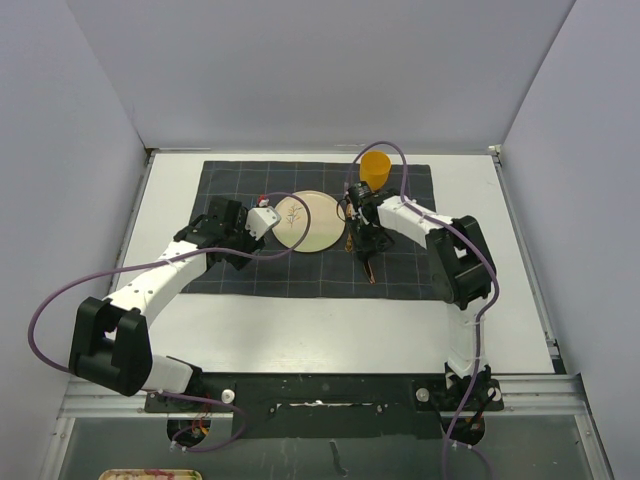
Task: Set the dinner table for one person
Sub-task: Adjust the knife on the napkin.
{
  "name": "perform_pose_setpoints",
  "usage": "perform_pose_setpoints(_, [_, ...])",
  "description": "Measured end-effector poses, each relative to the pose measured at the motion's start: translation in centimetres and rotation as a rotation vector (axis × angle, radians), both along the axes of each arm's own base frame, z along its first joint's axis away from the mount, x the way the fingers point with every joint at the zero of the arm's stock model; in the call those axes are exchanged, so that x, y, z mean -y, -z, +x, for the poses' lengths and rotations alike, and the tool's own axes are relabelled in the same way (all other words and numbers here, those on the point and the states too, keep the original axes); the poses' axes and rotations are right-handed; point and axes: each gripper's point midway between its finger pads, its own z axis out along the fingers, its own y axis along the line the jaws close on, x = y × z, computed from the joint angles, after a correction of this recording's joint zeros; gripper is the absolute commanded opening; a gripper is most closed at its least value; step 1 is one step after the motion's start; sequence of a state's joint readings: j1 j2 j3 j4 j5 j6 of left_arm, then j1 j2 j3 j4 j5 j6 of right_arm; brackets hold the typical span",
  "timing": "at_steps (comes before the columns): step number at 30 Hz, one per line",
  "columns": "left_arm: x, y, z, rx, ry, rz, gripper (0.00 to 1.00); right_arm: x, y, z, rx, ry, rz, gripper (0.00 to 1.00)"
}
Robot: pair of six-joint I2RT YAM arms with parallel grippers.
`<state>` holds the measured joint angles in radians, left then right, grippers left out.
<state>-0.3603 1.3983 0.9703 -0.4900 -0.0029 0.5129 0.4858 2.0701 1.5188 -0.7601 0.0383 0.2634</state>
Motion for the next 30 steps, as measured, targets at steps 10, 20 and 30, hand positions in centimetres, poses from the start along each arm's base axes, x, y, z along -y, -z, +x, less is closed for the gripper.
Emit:
perform_pose_setpoints(10, [-0.17, 0.61, -0.42, -0.015, 0.001, 0.007, 0.54, 0.14, 0.00, 0.10, 0.002, 0.002, -0.002, 0.18])
perform_pose_setpoints(20, [-0.25, 0.57, -0.39, -0.013, 0.001, 0.012, 0.53, 0.53, 0.07, 0.22, -0.012, 0.021, 0.043, 0.00])
perform_pose_setpoints(30, [-0.45, 0.53, -0.29, -0.007, 0.004, 0.026, 0.50, 0.78, 0.04, 0.31, -0.026, 0.037, 0.087, 0.00])
